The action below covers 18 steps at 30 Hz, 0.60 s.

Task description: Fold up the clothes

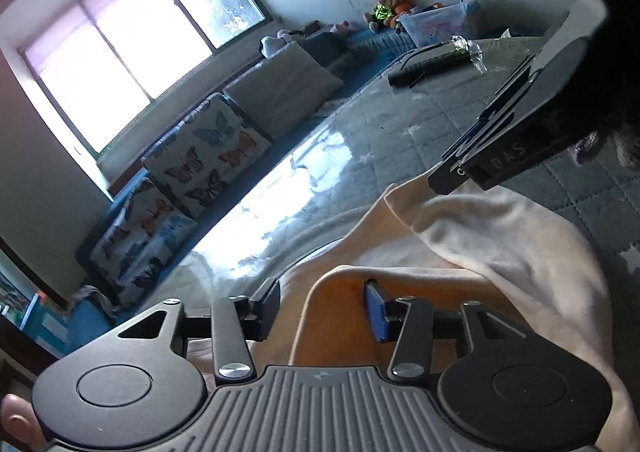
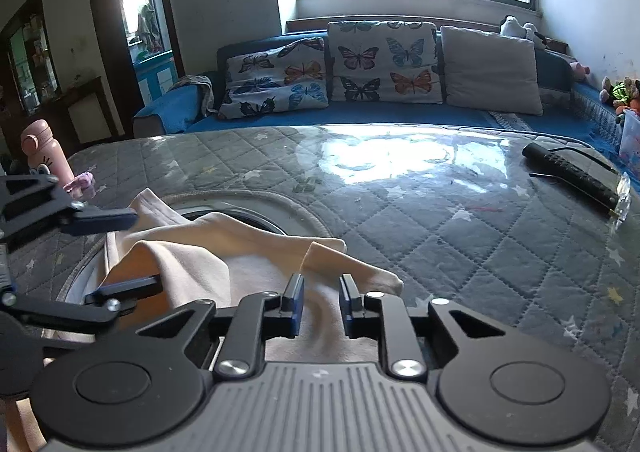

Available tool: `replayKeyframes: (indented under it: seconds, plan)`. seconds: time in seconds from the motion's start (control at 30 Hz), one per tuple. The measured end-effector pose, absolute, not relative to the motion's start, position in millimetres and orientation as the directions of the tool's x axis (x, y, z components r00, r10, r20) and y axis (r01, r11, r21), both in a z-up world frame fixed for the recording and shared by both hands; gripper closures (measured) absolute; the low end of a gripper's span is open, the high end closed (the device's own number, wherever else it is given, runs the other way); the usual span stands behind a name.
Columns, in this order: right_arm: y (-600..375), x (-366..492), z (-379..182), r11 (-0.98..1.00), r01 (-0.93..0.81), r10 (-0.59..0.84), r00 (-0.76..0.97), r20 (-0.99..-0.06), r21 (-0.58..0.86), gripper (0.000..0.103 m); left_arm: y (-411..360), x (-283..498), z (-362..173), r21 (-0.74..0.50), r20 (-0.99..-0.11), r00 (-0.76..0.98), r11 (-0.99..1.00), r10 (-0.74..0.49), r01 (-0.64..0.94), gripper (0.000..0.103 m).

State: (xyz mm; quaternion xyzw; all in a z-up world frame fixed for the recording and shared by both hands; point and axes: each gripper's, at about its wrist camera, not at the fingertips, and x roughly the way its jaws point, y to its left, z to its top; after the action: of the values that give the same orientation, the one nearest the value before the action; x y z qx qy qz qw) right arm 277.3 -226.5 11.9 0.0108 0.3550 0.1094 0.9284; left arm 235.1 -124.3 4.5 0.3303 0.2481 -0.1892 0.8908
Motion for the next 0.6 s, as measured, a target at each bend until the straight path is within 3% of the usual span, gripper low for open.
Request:
replayKeyframes:
  seconds: [0.07, 0.33, 0.6]
  plan:
    - [-226.5, 280.5, 9.7, 0.977, -0.192, 0.207, 0.721, -0.661, 0.096, 0.084, -123.6, 238.0, 1.6, 0.481, -0.573, 0.8, 0.718, -0.177, 0.503, 0.099]
    - [-219.5, 295.7, -1.5, 0.977, -0.19, 0.207, 0.707, -0.676, 0.1, 0.084, -95.5, 229.7, 24.7, 0.415, -0.512, 0.85, 0.83, -0.125, 0.372, 0.101]
    - [-204.2, 306.0, -16.0, 0.974, -0.202, 0.216, 0.692, -0.689, 0.103, 0.076, -7.6, 192.3, 42.9, 0.191, -0.508, 0.86, 0.98, 0.049, 0.058, 0.1]
